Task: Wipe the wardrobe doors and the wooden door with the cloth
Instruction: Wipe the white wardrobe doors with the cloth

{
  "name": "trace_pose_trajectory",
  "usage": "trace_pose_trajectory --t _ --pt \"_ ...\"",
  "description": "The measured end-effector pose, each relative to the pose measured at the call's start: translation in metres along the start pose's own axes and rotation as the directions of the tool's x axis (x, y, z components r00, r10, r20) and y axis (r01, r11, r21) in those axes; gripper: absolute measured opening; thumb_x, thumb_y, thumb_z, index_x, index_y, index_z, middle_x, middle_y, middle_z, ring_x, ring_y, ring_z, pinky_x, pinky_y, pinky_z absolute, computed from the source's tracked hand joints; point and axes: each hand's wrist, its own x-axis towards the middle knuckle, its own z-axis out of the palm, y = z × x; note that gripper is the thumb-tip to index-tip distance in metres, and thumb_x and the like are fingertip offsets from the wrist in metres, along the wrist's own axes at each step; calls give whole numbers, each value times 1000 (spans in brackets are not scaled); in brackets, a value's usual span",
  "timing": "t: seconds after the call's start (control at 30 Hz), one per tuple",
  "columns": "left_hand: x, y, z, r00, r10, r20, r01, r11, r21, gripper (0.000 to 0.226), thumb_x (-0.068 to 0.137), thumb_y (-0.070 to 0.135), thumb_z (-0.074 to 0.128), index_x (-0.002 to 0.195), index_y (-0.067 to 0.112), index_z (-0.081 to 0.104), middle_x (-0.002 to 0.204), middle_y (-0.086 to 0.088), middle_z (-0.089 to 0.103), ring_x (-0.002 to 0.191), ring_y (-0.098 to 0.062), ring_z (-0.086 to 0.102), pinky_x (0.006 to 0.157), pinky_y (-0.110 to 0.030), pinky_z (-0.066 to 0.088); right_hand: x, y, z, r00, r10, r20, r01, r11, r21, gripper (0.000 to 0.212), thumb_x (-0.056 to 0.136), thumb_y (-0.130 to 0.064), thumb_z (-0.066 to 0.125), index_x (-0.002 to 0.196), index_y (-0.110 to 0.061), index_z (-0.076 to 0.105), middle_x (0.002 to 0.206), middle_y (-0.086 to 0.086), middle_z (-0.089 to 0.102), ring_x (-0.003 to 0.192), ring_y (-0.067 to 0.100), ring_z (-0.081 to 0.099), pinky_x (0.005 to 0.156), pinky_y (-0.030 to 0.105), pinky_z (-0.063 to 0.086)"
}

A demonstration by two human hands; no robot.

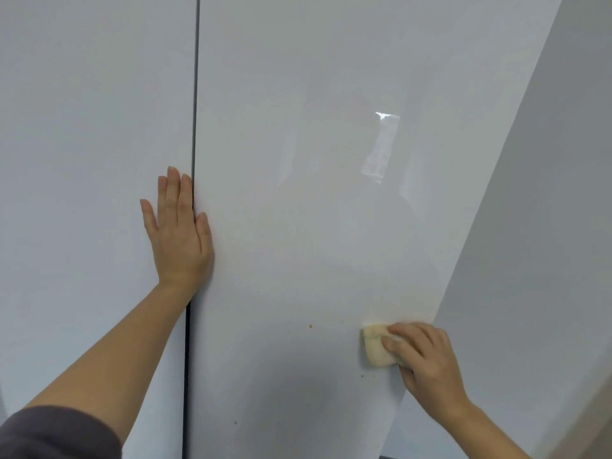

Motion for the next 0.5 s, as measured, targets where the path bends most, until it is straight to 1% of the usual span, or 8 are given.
trace_pose_trajectory --t 0.07,0.13,0.2,0.23,0.3,0.37,0.43,0.5 --pt "0 0 0 1000 -2 2 2 1000 -2 57 100 15 28 154 6 16 163 -8 9 151 -21 4 120 -53 2 33 8 -13 993 46 -109 -45 999 12 27 86 -3 51 105 -20 59 114 0 55 95 29 55 78 36 39" --pt "0 0 0 1000 -3 -1 3 1000 -4 57 99 15 29 154 6 16 163 -9 9 151 -22 4 120 -54 2 62 14 -22 965 120 -232 -110 992 56 30 83 1 54 107 -17 60 112 4 56 95 30 53 81 36 39" --pt "0 0 1 1000 -1 -8 1 1000 -9 57 99 14 29 154 6 16 163 -9 10 151 -22 4 120 -54 2 65 10 -18 939 182 -293 -164 983 84 34 80 5 56 107 -14 60 112 6 56 96 30 52 82 36 39" --pt "0 0 1 1000 -1 -12 1 1000 -12 57 99 14 29 154 6 16 163 -10 10 151 -22 4 120 -54 2 55 4 -9 939 185 -290 -169 982 79 38 77 8 58 107 -14 59 113 6 55 96 31 52 84 35 39" --pt "1 -1 2 1000 0 -18 -1 1000 -13 57 99 14 29 154 5 17 163 -11 11 151 -22 5 120 -54 2 18 -11 16 964 137 -226 -128 990 56 42 75 11 58 107 -17 59 116 4 55 94 32 53 85 35 40" --pt "1 -1 3 1000 1 -22 -1 1000 -15 57 99 12 30 154 5 17 163 -11 11 151 -22 4 121 -53 2 -14 -23 33 990 60 -129 -55 998 38 36 82 6 52 106 -20 58 118 1 55 93 32 54 82 36 42" --pt "1 -1 3 1000 -1 -22 1 1000 -15 57 99 12 30 154 6 16 163 -11 11 151 -21 4 121 -53 2 -16 -25 34 998 19 -66 -16 998 57 28 89 0 48 105 -21 58 117 -1 55 93 30 55 80 36 43" --pt "1 -1 3 1000 0 -17 0 1000 -11 57 99 11 31 154 6 16 163 -11 10 151 -21 3 121 -53 1 7 -25 25 995 33 -89 -26 997 78 27 89 1 51 104 -20 59 115 0 56 93 30 56 79 35 43"
